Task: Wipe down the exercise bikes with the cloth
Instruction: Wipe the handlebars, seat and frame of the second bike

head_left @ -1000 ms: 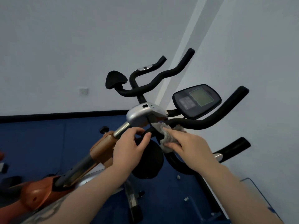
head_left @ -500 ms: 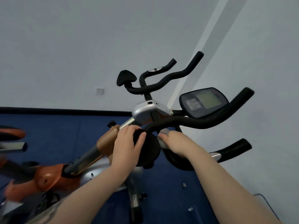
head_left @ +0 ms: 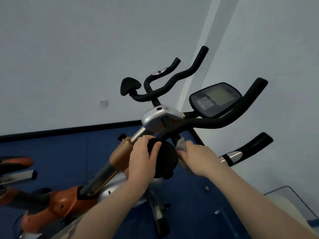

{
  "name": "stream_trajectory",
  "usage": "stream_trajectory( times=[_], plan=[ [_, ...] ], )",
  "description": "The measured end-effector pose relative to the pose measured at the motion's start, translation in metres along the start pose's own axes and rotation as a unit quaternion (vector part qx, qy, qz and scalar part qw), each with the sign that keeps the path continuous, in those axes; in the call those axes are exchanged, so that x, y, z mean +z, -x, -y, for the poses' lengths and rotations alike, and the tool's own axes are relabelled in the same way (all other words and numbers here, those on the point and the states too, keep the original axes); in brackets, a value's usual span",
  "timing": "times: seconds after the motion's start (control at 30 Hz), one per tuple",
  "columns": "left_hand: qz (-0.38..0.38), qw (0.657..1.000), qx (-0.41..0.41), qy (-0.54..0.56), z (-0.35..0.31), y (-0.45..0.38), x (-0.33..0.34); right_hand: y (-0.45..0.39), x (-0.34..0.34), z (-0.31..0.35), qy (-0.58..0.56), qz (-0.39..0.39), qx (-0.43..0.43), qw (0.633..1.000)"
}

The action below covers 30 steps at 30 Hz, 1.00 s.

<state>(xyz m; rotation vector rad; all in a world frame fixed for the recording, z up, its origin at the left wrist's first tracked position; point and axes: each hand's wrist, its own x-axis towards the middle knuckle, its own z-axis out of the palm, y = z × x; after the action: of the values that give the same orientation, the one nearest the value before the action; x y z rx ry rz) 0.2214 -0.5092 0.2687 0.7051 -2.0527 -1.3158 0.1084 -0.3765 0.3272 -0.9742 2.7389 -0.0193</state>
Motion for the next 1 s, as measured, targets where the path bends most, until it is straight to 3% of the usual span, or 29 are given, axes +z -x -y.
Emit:
stream_trajectory(
  times=[0.2, 0.37, 0.43, 0.5, 0.57, 0.63, 0.7, 0.8, 0.9, 1.0],
  plan=[
    [0.034, 0.996, -0.028, 0.076, 0.006, -0.003, -0.001, -0.028, -0.007, 0.028, -0.091, -0.041, 0.049, 0.994],
    [0.114, 0.975, -0.097, 0.163, 0.016, -0.01, -0.008, 0.005, -0.009, 0.003, -0.111, -0.012, 0.006, 0.994],
    [0.141, 0.967, -0.108, 0.182, 0.018, -0.013, -0.008, 0.014, -0.023, -0.005, -0.175, -0.072, -0.011, 0.982],
    [0.152, 0.961, -0.114, 0.2, 0.02, -0.013, -0.007, 0.016, -0.033, -0.001, -0.219, -0.192, -0.013, 0.957],
    [0.15, 0.957, -0.118, 0.218, 0.022, -0.012, -0.005, 0.008, -0.041, 0.01, -0.21, -0.28, -0.048, 0.935],
    [0.148, 0.954, -0.124, 0.231, 0.022, -0.012, -0.005, -0.007, -0.047, 0.02, -0.176, -0.317, -0.1, 0.927],
    [0.152, 0.951, -0.129, 0.236, 0.022, -0.013, -0.005, -0.029, -0.05, 0.021, -0.09, -0.314, -0.15, 0.933],
    [0.152, 0.951, -0.136, 0.234, 0.023, -0.014, -0.005, -0.057, -0.041, 0.018, 0.066, -0.235, -0.168, 0.955],
    [0.151, 0.952, -0.135, 0.229, 0.023, -0.013, -0.005, -0.063, -0.029, 0.017, 0.048, -0.223, -0.206, 0.952],
    [0.149, 0.952, -0.132, 0.231, 0.022, -0.012, -0.005, -0.061, -0.028, 0.019, 0.002, -0.189, -0.308, 0.932]
  ],
)
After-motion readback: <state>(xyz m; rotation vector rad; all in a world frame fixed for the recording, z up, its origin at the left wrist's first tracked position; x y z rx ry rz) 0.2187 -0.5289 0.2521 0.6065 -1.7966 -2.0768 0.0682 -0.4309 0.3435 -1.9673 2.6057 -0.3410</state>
